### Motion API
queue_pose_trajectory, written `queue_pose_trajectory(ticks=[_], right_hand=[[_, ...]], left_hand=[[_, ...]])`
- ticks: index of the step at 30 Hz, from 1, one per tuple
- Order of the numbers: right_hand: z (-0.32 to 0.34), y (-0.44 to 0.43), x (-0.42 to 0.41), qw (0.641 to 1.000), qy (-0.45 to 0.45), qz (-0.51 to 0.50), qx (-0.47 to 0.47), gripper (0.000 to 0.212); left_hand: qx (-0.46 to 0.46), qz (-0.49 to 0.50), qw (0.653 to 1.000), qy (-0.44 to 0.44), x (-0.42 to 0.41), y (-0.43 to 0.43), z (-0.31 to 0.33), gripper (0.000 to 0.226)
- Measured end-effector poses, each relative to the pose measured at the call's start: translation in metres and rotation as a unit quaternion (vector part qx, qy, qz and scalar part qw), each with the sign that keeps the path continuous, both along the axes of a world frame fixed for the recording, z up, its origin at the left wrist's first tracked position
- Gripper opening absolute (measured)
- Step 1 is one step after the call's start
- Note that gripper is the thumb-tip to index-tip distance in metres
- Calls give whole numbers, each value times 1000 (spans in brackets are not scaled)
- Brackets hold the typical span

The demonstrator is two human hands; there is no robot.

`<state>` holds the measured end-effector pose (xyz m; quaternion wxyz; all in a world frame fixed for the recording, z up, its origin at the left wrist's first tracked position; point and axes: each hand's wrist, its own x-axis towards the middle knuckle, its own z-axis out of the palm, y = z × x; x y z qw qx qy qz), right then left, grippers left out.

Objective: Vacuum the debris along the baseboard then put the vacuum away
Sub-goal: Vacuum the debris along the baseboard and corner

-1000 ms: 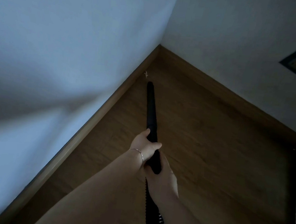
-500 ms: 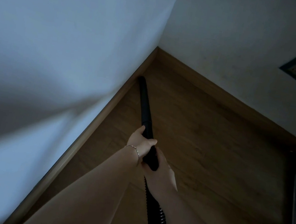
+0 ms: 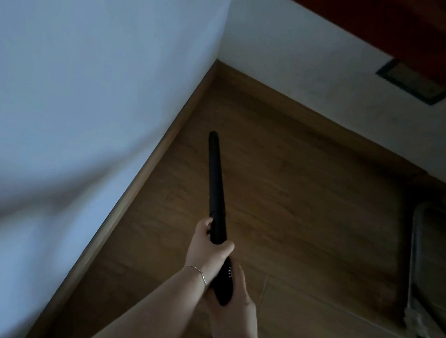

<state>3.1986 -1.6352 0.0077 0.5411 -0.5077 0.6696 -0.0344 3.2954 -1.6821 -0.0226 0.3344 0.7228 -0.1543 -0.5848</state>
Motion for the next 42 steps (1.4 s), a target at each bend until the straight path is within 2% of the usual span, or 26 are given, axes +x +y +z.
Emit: queue_pose_trajectory(ticks=[3, 7, 11, 14, 18, 22, 26, 29, 34, 42], right_hand=[[22, 35, -22, 1000, 15, -5, 2, 75], [51, 91, -57, 999, 19, -2, -40, 75], [88, 144, -110, 999, -1, -10, -38, 75], [120, 182, -150, 999, -25, -39, -27, 70], [153, 229, -190, 995, -39, -86, -25, 70], [174, 273, -216, 990, -55, -130, -27, 68], [187, 303, -235, 984, -41, -169, -24, 56], [190, 316, -244, 983, -33, -180, -7, 50], [184, 331, -259, 984, -12, -178, 5, 54], [160, 358, -299, 991, -3, -132, -7, 60]], left_hand=[[12, -4, 1000, 18, -22, 30, 29, 56], [23, 12, 999, 20, -60, 76, 70, 55], [31, 9, 999, 13, -105, 121, 105, 54], [48, 18, 998, 30, -145, 152, 129, 58], [35, 32, 999, 22, -196, 191, 160, 52], [86, -1, 996, 31, -231, 228, 179, 46], [56, -1, 996, 67, -260, 253, 201, 38], [50, -14, 996, 66, -274, 266, 208, 35], [63, -14, 995, 74, -290, 281, 204, 32], [67, -28, 997, 21, -322, 309, 172, 35]])
